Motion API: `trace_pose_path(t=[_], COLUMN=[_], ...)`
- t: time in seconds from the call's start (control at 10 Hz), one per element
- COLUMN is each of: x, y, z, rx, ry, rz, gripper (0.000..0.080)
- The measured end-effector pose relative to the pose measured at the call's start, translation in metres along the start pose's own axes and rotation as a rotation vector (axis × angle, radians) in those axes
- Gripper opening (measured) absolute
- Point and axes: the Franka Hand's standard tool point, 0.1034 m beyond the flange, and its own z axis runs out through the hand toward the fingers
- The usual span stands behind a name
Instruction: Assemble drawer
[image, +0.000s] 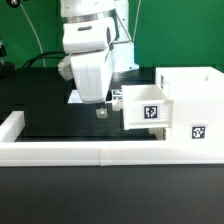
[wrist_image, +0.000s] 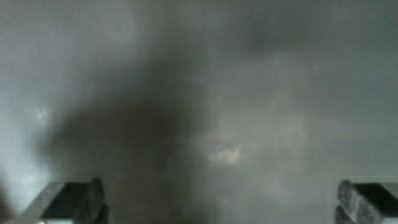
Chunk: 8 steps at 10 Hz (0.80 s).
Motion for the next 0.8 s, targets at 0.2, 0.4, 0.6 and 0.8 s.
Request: trace_pose_path(t=[0.2, 0.4, 0.6, 0.8], x=[0.019, 0.027, 0.025, 0.025], y=[-0.001, -0.001, -0.001, -0.001], z=[0.003, 0.004, 0.004, 0.004], rx=[0.003, 0.004, 0.004, 0.004], ry=[0.006, 0.007, 0.007, 0.007], rz=[0.022, 0.016, 0.02, 0.02], gripper=[0.0649, 0.0649, 0.0649, 0.0649])
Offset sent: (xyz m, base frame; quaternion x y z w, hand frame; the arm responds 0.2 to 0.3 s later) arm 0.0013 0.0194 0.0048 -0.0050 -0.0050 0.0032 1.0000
